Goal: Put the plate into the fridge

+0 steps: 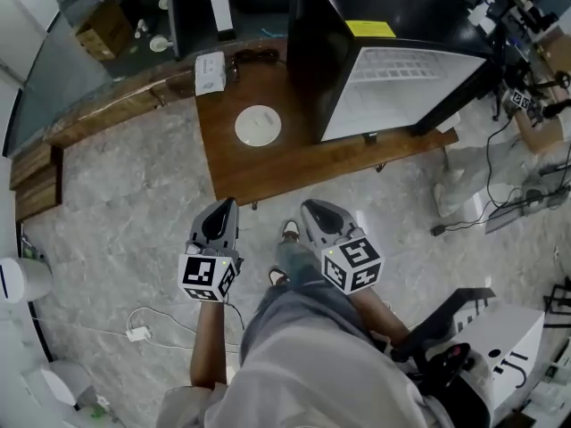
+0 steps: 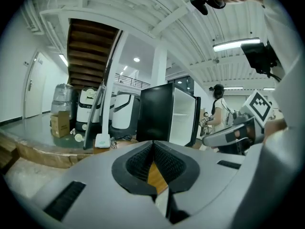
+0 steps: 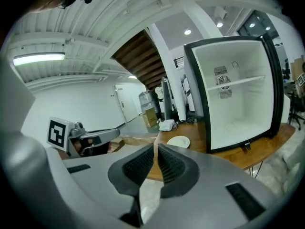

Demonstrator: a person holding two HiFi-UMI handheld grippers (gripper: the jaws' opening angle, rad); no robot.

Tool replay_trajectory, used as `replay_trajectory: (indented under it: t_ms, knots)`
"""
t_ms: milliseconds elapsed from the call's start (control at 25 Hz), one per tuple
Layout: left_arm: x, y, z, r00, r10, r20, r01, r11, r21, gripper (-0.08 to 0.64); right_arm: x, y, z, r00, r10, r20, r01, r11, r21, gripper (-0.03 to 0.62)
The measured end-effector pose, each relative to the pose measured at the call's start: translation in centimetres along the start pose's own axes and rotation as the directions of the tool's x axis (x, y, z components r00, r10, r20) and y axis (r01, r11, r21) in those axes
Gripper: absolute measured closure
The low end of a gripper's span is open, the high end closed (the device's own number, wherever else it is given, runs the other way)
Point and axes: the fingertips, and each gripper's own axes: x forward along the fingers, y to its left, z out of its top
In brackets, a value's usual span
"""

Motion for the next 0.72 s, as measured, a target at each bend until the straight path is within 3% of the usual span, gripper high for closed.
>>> replay_trajectory:
  t_ms: [280, 480, 600, 720]
  knots:
    - [19.2, 8.5, 2.2, 0.988, -0.098, -0.119, 0.106, 0.992, 0.069, 0.54, 14.4, -10.7, 5.1, 0.999, -0.036, 0.001, 0.036, 0.995, 0.089, 0.574]
    - [31.3, 17.1, 1.0, 0.961, -0.114, -0.254, 0.151, 0.98, 0.131, 0.54, 26.3, -18.2, 7.9, 0.996, -0.083, -0.012, 0.084, 0.981, 0.176, 0.575]
    - [37.5, 21.5, -0.4, 0.93, -0.151, -0.335, 0.202, 0.971, 0.125, 0.54, 32.3, -21.6, 7.2, 0.991, -0.113, -0.072, 0.127, 0.961, 0.247, 0.574]
    - [43.6, 25.9, -2.9, 0.877, -0.227, -0.423, 0.285, 0.955, 0.079, 0.54, 38.2, -24.2, 5.1, 0.982, -0.123, -0.143, 0.171, 0.903, 0.395, 0.574]
